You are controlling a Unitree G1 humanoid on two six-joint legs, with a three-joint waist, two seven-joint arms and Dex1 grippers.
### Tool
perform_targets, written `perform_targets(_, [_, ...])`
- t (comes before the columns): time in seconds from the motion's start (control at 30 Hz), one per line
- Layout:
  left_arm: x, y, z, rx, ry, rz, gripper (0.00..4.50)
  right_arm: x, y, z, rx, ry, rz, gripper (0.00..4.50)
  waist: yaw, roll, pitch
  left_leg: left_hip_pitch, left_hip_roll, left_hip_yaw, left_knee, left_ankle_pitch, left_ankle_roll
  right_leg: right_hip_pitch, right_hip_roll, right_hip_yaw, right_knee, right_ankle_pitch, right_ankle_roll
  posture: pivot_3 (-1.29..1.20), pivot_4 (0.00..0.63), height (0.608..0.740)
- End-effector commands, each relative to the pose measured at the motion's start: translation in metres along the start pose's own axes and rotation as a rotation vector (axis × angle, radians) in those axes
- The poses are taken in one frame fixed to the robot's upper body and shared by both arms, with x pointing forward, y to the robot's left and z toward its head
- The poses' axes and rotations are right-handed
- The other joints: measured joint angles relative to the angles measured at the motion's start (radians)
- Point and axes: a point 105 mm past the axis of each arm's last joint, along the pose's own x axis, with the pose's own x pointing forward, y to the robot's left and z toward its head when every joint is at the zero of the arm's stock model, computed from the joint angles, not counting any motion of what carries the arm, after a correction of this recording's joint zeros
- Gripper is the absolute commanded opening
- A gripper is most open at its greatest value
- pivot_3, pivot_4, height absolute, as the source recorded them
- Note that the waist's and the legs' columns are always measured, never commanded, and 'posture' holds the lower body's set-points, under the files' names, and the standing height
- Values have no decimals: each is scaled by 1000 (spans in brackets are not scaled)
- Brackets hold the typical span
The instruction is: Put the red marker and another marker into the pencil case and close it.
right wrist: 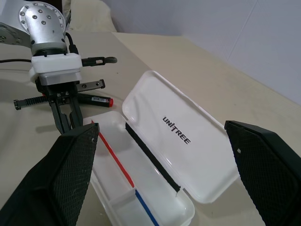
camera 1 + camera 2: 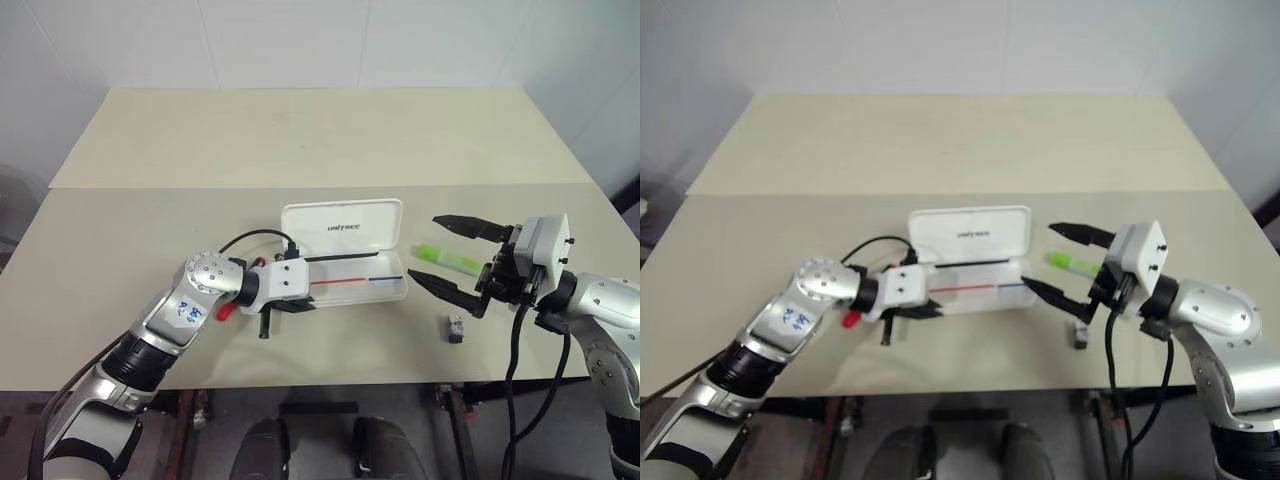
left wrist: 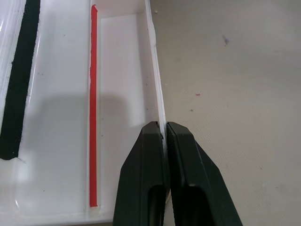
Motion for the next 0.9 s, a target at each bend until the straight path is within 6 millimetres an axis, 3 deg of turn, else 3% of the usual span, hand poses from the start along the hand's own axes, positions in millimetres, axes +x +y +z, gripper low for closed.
perform_targets(0.03, [7,-15,-8,1,4,-85,12,1,-1,8,-36,-31,-2,4500,0,0,0,0,0,0,0,0,0,0,0,0,0,0,0,0,150,740])
perform_targets(0.4, [16,-13,-4,-51,-2,-66,12,5,3,6,-16,-42,11,4500,4,0,0,0,0,0,2,-1,1,0,0,0,0,0,0,0,150,740])
perform_targets(0.43, [17,-14,-2,-43,-9,-73,606,6,3,6,-14,-45,14,4500,4,0,0,0,0,0,2,-1,1,0,0,0,0,0,0,0,150,740])
perform_targets(0.77, [13,-16,17,27,-136,-73,3909,15,4,4,-7,-64,31,4500,1,0,0,0,0,0,2,-1,1,0,0,0,0,0,1,0,150,740])
perform_targets(0.83, [11,-17,20,38,-162,-74,4480,16,5,4,-5,-66,34,4500,2,0,0,-1,0,0,2,-1,1,0,0,0,0,0,1,0,150,740])
perform_targets(0.9, [10,-18,21,49,-177,-75,4480,17,5,3,-5,-67,37,4500,1,0,0,-1,0,0,2,-1,1,0,0,0,1,0,1,0,150,740])
